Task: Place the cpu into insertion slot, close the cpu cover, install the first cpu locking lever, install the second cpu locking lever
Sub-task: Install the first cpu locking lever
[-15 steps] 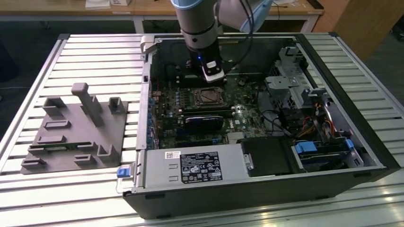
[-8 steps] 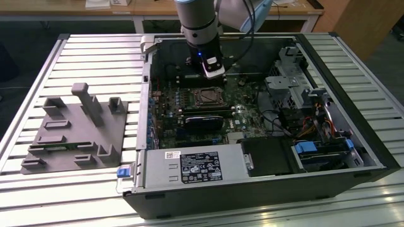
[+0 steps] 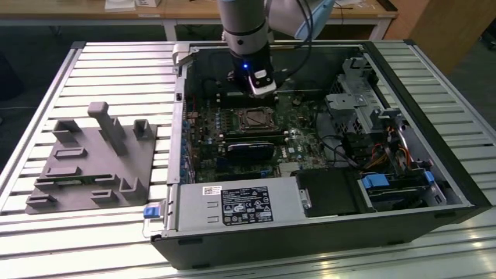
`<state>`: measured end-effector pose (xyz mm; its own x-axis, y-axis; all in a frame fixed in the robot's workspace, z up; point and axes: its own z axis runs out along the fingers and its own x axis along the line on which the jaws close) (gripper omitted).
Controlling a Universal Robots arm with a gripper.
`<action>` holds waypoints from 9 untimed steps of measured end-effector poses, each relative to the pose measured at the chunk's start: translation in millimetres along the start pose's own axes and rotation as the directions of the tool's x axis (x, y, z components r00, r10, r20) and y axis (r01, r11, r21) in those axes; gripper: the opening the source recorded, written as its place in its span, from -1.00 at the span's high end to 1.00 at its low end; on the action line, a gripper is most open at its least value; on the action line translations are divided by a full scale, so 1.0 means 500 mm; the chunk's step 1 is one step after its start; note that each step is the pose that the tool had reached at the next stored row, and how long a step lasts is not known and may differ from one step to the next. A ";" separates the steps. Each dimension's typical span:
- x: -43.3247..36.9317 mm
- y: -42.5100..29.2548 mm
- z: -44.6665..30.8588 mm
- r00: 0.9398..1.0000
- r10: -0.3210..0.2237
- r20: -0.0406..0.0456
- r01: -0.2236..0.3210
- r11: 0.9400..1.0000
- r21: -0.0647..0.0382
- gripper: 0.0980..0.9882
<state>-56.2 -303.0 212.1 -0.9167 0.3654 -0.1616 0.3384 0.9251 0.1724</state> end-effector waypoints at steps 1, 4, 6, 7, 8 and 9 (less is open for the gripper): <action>-0.001 0.000 0.000 1.000 -0.002 0.001 0.002 1.000 0.012 0.98; -0.005 0.002 0.001 1.000 -0.009 0.005 0.009 0.999 0.049 0.98; -0.008 0.003 0.002 1.000 -0.012 0.001 0.012 0.997 0.071 0.98; -0.010 0.003 0.002 1.000 -0.013 -0.005 0.013 0.997 0.082 0.98; -0.019 -0.001 0.003 0.999 -0.011 -0.049 0.016 0.993 0.120 0.98; -0.020 -0.004 0.003 0.999 -0.010 -0.053 0.016 0.992 0.121 0.98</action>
<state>-47.2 -308.6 211.6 -0.9301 0.3501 -0.1113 0.3465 0.9367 0.0504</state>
